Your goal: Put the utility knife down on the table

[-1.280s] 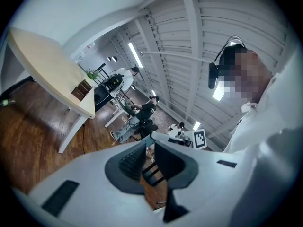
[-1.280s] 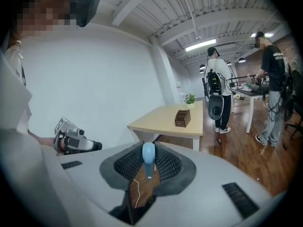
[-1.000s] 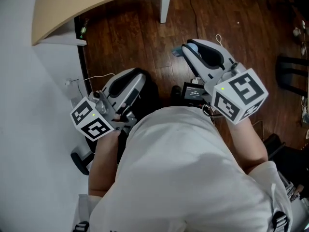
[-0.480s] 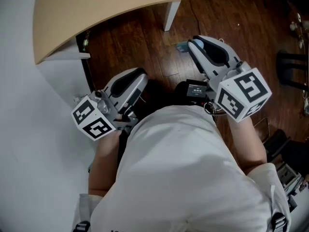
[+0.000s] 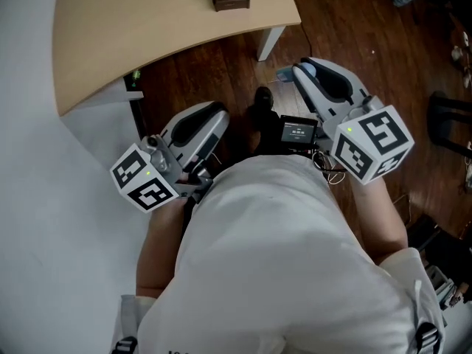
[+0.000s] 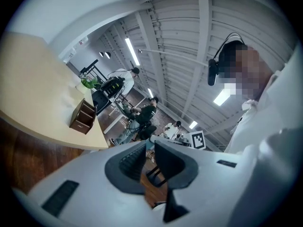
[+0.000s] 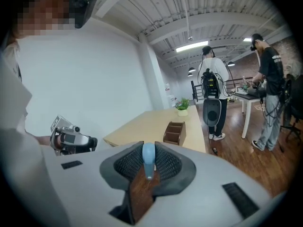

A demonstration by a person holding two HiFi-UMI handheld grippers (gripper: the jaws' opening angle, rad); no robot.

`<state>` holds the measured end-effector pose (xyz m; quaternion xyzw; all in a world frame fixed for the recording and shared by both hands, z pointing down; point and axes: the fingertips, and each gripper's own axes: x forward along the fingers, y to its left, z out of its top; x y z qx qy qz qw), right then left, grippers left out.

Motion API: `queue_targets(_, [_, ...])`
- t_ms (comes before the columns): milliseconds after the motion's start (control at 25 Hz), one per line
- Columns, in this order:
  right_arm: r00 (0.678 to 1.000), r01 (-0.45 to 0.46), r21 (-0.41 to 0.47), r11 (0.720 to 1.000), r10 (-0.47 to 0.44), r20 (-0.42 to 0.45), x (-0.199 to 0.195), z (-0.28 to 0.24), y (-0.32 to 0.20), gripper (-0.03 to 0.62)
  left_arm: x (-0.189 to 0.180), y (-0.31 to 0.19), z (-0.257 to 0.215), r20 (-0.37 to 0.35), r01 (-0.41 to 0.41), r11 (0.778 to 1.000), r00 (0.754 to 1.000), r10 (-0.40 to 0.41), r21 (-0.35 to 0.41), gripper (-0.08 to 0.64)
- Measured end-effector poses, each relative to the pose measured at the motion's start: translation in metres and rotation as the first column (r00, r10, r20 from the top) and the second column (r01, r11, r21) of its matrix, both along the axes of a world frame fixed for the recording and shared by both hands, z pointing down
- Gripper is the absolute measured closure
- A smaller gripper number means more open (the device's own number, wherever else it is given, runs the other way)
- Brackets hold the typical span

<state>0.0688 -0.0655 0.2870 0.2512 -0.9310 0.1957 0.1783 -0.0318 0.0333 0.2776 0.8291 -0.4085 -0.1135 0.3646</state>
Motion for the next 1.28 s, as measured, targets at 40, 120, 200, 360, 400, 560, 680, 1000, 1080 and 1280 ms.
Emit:
queue_targets(40, [1.0,0.011,0.0,1.0,-0.011,0.002,-0.001,0.002,0.0,0.519,0.0,0.001,-0.001,0.004,0.013,1.0,1.0,-0.013,0.005,0.506])
queue_targets(120, [0.999,0.036,0.002,0.999,-0.036,0.0,-0.004,0.005,-0.002,0.52,-0.001,0.002,-0.001,0.007,0.037,0.999,0.999,-0.037,0.009,0.506])
queue_targets(200, [0.998,0.064,0.013,0.998,-0.064,0.003,-0.011,0.005,-0.006,0.52,-0.004,0.001,-0.001,0.013,0.056,0.998,0.998,-0.056,0.016,0.506])
queue_targets(360, [0.993,0.119,0.031,0.992,-0.12,0.009,-0.024,0.0,-0.006,0.52,-0.006,0.001,-0.007,0.019,0.084,0.996,0.996,-0.084,0.027,0.506])
queue_targets(400, [0.991,0.131,0.035,0.991,-0.131,0.007,-0.026,-0.001,-0.007,0.52,-0.006,0.0,-0.008,0.02,0.089,0.996,0.996,-0.089,0.031,0.506])
queue_targets(560, [0.987,0.163,0.032,0.986,-0.162,-0.008,-0.032,0.005,-0.01,0.52,-0.008,-0.002,-0.01,0.024,0.106,0.994,0.994,-0.107,0.029,0.506])
queue_targets(680, [0.98,0.197,0.026,0.98,-0.196,-0.03,-0.037,0.013,-0.004,0.52,-0.008,0.0,-0.007,0.021,0.115,0.993,0.993,-0.115,0.013,0.506])
queue_targets(1000, [0.97,0.227,0.06,0.972,-0.219,-0.107,-0.089,0.049,-0.048,0.52,-0.042,-0.045,0.004,0.022,0.052,0.999,0.998,-0.052,-0.011,0.506])
queue_targets(1080, [0.963,0.246,0.079,0.966,-0.234,-0.137,-0.108,0.058,-0.058,0.52,-0.052,-0.054,0.006,0.021,0.042,0.999,0.999,-0.041,-0.024,0.506])
queue_targets(1280, [0.942,0.29,0.131,0.948,-0.259,-0.212,-0.145,0.083,-0.067,0.52,-0.07,-0.052,0.014,0.013,0.026,0.999,1.0,-0.026,-0.042,0.506])
